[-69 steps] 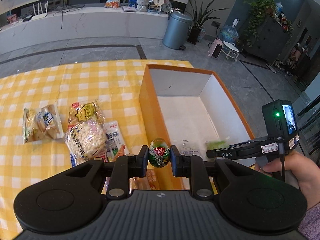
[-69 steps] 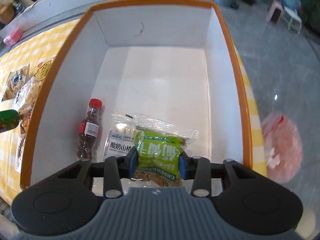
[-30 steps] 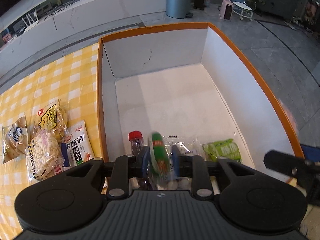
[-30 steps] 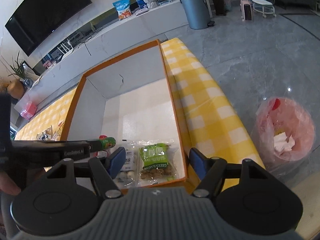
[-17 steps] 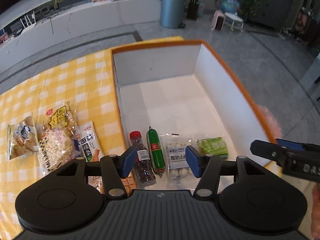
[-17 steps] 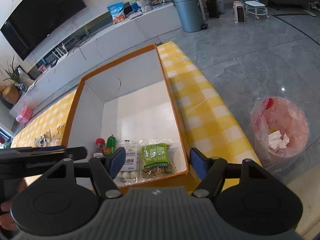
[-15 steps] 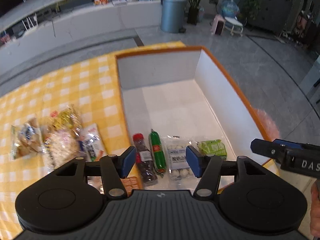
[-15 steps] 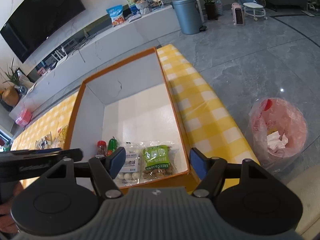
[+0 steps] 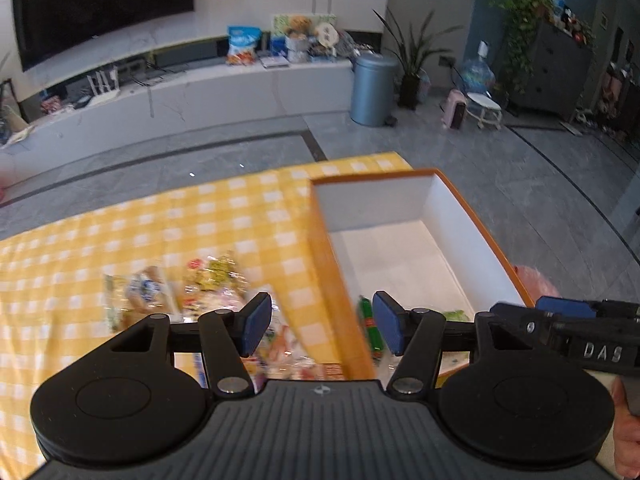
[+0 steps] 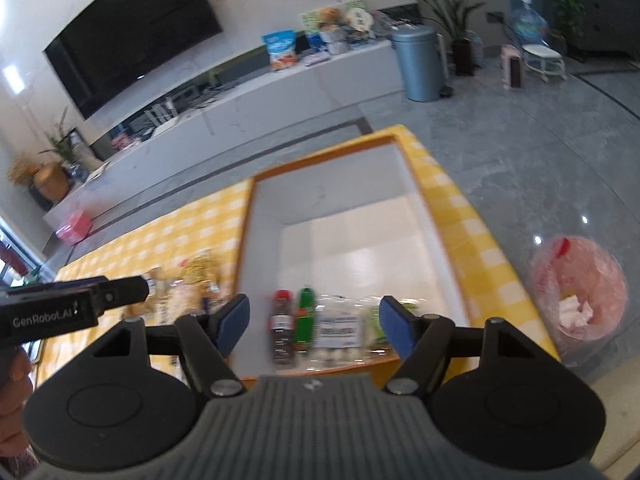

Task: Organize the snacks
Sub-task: 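Withdraw both tools from the box back over the snack pile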

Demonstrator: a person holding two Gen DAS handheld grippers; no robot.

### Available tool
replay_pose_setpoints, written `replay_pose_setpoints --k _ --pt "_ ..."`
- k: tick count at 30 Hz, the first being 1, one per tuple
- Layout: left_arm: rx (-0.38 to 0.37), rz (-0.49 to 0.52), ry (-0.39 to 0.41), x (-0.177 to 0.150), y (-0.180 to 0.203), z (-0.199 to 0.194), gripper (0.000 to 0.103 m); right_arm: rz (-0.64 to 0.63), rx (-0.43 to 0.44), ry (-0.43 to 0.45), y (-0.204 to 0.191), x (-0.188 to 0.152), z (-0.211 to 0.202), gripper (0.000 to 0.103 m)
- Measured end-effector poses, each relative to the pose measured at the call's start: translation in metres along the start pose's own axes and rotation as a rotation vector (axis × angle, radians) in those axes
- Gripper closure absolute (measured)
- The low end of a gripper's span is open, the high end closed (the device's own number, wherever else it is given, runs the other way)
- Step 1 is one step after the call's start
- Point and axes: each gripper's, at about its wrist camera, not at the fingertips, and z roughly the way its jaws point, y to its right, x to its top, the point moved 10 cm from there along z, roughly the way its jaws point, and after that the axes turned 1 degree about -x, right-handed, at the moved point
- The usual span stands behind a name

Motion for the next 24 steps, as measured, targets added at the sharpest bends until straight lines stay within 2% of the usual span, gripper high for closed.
replay_pose_setpoints --k 5,12,14,15,16,18,19,20,24 --pt "0.014 -0.047 0.051 0.007 -0.041 -0.031 0.031 -0.063 0.03 -0.01 -0.049 -0.005 -0.004 0.029" --pt "0.038 -0.159 0.048 -0.003 -0.12 -0.057 0.03 -0.173 0.091 -0.027 -0.135 -0.014 0.003 0.022" --pt "0.03 -0.195 0.052 -0.01 -0.145 -0.061 0.029 -0.189 0.11 -0.039 -0.161 -0.018 0.01 0.015" --pt "0.018 -0.214 0.05 -0.013 -0.157 -0.06 0.028 -0.197 0.122 -0.041 -0.174 -0.021 0.015 0.008" --pt "0.012 -0.237 0.034 -0.018 -0.171 -0.058 0.028 -0.209 0.133 -0.041 -0.185 -0.023 0.021 0.007" --pt "0.016 -0.291 -0.01 -0.03 -0.197 -0.052 0.028 -0.23 0.125 -0.066 -0.203 -0.031 0.038 0.01" --pt "0.011 -0.308 -0.017 -0.036 -0.209 -0.05 0.028 -0.234 0.115 -0.073 -0.213 -0.034 0.047 0.016" --pt "0.006 -0.318 -0.021 -0.042 -0.22 -0.046 0.028 -0.236 0.112 -0.068 -0.221 -0.036 0.054 0.018" --pt "0.044 -0.365 -0.049 -0.075 -0.264 -0.021 0.028 -0.246 0.073 -0.095 -0.244 -0.04 0.087 0.021"
